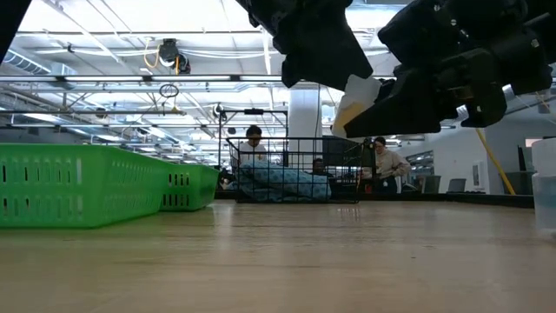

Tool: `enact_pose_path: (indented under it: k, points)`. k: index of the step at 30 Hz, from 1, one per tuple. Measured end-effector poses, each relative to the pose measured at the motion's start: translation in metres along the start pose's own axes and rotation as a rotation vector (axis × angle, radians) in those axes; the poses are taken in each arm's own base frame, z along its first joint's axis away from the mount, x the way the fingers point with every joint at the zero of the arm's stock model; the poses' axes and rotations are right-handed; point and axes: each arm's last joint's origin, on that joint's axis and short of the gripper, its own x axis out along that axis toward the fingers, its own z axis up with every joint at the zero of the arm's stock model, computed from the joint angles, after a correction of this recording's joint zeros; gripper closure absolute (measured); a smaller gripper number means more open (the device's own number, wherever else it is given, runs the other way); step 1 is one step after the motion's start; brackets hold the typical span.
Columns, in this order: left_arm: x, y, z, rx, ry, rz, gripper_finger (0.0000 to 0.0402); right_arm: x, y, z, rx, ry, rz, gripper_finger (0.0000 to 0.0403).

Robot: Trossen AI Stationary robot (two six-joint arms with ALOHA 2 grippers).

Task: Pick & Place Medicine items
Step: Put the bottom white pill bottle into the bottom green bin

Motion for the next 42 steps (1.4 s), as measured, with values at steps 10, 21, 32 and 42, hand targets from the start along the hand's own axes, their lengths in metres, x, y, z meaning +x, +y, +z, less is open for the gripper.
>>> enact_pose_path:
  k: [10, 21, 32, 42]
  points:
    - [0.017, 0.001, -0.008, 0.037, 0.033, -0.029, 0.0168, 0.001, 0.002, 0.001, -0.010, 0.021, 0.006, 0.0241]
    - [0.015, 0.002, -0.005, 0.088, 0.009, -0.015, 0.0227, 0.001, 0.003, 0.003, 0.009, 0.003, 0.035, 0.0254]
    - [-0.010, 0.006, 0.005, 0.048, -0.015, 0.033, 0.0266, -0.001, 0.001, 0.006, 0.095, 0.016, 0.015, 0.0219]
    - [-0.051, -0.014, -0.014, 0.111, -0.153, 0.148, 0.0266, -0.002, 0.002, -0.003, 0.093, 0.099, 0.011, 0.0216]
